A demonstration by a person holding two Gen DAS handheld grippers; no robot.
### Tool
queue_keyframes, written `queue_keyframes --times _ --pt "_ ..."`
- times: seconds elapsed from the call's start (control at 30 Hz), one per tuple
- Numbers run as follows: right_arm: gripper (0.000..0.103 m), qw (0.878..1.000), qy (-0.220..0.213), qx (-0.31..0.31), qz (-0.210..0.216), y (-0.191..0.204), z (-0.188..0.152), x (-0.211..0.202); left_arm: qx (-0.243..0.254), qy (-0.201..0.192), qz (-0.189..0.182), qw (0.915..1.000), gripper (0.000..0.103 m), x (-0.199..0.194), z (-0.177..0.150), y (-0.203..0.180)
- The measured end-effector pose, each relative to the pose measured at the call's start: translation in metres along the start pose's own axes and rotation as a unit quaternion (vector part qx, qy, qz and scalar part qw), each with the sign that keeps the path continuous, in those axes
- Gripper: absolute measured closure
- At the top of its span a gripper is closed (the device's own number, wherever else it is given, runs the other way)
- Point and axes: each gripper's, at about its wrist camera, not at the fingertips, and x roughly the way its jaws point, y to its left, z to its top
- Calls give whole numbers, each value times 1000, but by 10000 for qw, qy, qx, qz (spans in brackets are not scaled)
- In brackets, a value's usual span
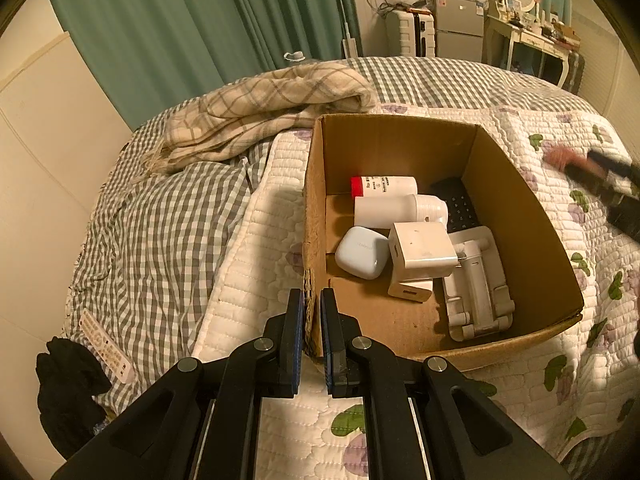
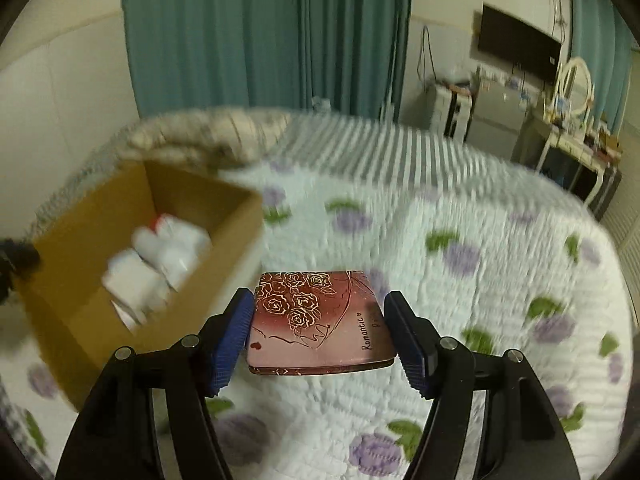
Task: Organize rigid objects
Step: 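Carry the pink card over the box and release it inside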
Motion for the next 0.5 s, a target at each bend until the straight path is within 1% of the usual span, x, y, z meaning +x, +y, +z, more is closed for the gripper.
queue_keyframes --times 0.13,0.23,0.37,0.5 --pt "36 9989 -381 -158 220 21 35 -21 -16 4 -34 10000 96 0 0 0" --pt "36 9966 -583 -341 475 48 59 -28 -36 11 -67 10000 96 0 0 2" --pt "36 9938 -612 -444 812 81 73 -19 -35 13 -71 10000 96 0 0 1" --pt "36 9916 -412 -413 1157 112 76 4 -39 11 -67 10000 96 0 0 1"
